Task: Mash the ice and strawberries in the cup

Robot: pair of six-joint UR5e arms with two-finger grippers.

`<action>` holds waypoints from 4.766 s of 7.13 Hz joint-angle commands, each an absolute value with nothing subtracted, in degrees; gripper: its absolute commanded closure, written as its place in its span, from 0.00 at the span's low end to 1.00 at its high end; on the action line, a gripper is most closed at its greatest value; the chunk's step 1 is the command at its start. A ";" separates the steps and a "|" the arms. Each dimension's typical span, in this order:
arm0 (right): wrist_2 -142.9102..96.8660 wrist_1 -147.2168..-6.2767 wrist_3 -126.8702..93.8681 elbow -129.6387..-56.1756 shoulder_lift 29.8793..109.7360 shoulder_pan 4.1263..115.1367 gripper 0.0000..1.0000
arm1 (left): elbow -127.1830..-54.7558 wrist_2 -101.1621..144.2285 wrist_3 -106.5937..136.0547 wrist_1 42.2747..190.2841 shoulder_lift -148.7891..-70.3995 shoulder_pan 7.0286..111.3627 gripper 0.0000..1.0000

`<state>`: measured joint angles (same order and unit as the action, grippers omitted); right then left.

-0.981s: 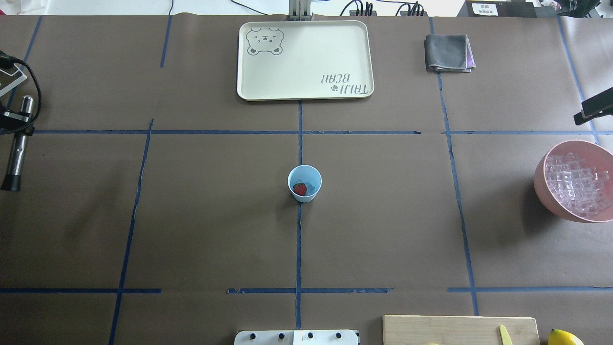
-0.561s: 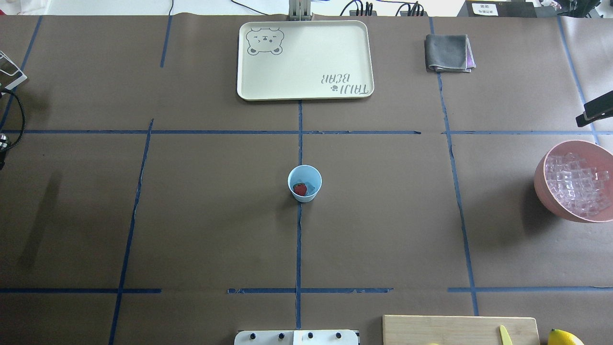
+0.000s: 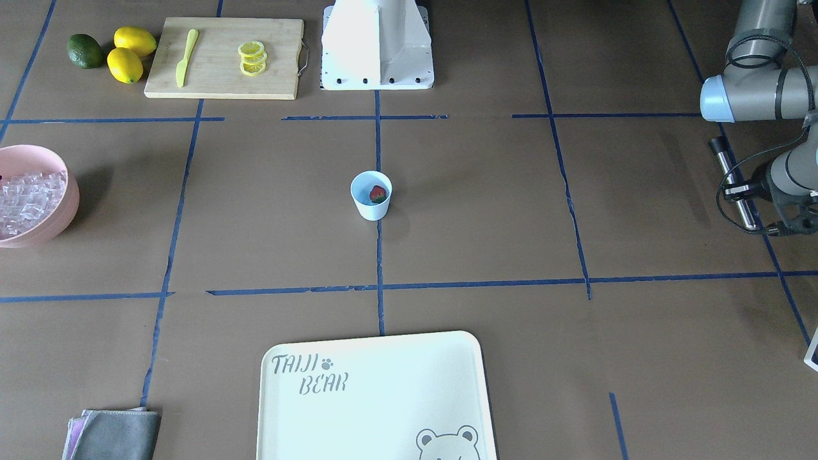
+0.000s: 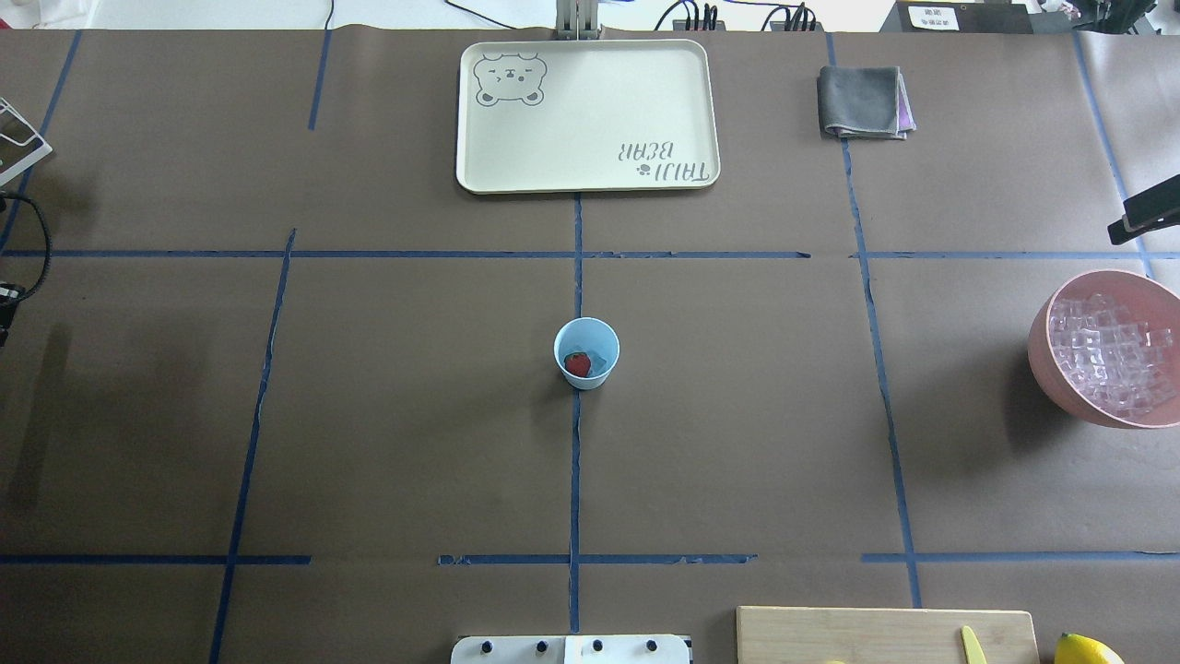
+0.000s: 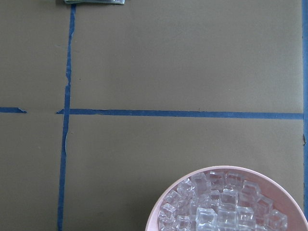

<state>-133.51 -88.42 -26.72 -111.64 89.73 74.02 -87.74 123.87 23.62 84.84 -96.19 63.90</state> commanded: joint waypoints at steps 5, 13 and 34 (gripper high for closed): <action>-133.51 -88.42 -26.72 -111.97 90.09 74.00 0.00 | -85.78 123.93 24.87 87.45 -96.59 59.61 1.00; -133.77 -89.73 -23.15 -111.36 89.74 75.57 0.00 | -99.34 124.71 19.82 84.40 -93.71 64.12 0.00; -136.67 -102.83 9.31 -100.99 93.16 90.18 0.00 | -102.49 135.62 -2.11 81.90 -83.50 91.49 0.00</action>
<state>-136.64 -102.83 9.17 -101.02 93.10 90.16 -103.01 135.54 -2.13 80.87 -83.76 91.51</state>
